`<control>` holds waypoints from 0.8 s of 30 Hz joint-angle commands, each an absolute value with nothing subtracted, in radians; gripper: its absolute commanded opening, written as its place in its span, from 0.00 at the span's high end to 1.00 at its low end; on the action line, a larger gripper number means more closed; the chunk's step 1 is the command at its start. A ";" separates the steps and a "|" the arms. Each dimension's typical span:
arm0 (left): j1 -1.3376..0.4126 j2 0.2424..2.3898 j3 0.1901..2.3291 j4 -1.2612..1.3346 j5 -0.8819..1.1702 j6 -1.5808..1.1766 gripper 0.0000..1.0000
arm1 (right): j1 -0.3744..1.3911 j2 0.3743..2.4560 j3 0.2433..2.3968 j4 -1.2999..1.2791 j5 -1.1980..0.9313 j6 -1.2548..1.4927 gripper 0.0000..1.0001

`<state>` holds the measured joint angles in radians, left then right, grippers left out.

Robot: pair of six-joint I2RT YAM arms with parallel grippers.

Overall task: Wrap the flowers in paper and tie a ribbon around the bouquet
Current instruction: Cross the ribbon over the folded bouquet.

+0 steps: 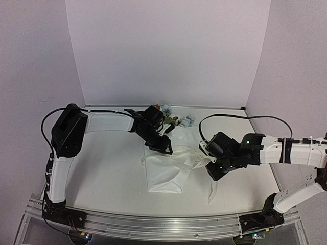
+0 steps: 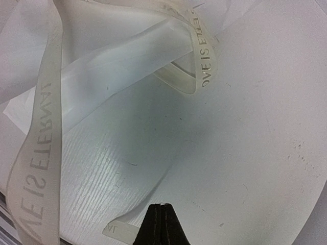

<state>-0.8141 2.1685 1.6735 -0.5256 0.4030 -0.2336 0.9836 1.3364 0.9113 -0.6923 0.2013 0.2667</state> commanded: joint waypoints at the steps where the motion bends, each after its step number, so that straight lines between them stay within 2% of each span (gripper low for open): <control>1: -0.824 2.171 1.732 -0.557 0.312 -0.227 0.75 | 0.989 1.346 0.952 -0.707 0.280 0.264 1.00; 4: -0.824 2.139 1.735 -0.553 0.242 -0.221 0.93 | 0.989 1.362 0.984 -0.713 0.325 0.247 1.00; 6: -0.823 2.103 1.734 -0.544 0.195 -0.209 0.99 | 0.986 1.382 1.011 -0.720 0.359 0.221 1.00; 10: -0.823 2.048 1.734 -0.536 0.123 -0.163 1.00 | 0.955 1.409 1.059 -0.728 0.395 0.182 1.00; 17: -0.822 1.975 1.709 -0.533 0.115 -0.089 1.00 | 0.847 1.477 1.166 -0.722 0.323 0.143 1.00; 24: -0.778 1.874 1.577 -0.412 0.155 -0.230 1.00 | 0.779 1.594 1.280 -0.719 0.260 0.135 1.00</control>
<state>-0.8085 1.9699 1.6548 -0.5004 0.1467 -0.1519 0.8070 1.5384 1.2040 -0.7199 0.3001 0.1492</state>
